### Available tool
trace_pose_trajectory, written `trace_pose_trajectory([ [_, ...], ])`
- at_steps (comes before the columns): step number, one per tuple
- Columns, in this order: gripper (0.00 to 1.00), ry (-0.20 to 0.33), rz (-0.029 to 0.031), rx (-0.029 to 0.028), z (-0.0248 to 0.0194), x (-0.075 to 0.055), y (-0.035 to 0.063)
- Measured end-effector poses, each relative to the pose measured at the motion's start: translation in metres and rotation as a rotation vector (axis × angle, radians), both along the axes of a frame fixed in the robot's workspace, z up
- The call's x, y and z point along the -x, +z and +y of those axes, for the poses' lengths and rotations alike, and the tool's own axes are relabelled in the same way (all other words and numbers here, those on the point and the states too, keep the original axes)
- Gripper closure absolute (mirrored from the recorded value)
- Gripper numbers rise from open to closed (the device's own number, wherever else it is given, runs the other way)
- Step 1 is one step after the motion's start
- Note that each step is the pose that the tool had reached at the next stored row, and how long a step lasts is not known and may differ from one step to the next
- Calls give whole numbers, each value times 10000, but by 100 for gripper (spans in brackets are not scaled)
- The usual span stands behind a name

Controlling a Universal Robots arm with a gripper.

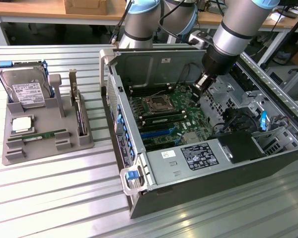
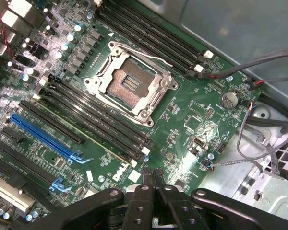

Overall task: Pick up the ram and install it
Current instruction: 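Press down the ram until it locks into place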

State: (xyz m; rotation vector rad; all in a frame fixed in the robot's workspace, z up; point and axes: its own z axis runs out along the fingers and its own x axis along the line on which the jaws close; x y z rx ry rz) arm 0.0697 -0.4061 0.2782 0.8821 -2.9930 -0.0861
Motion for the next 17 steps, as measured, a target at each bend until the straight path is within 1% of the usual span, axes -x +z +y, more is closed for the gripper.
trace_pose_trajectory([
  [8,89,-929,0,1,0,0,0],
  [17,89,-1663,0,0,0,0,-1],
])
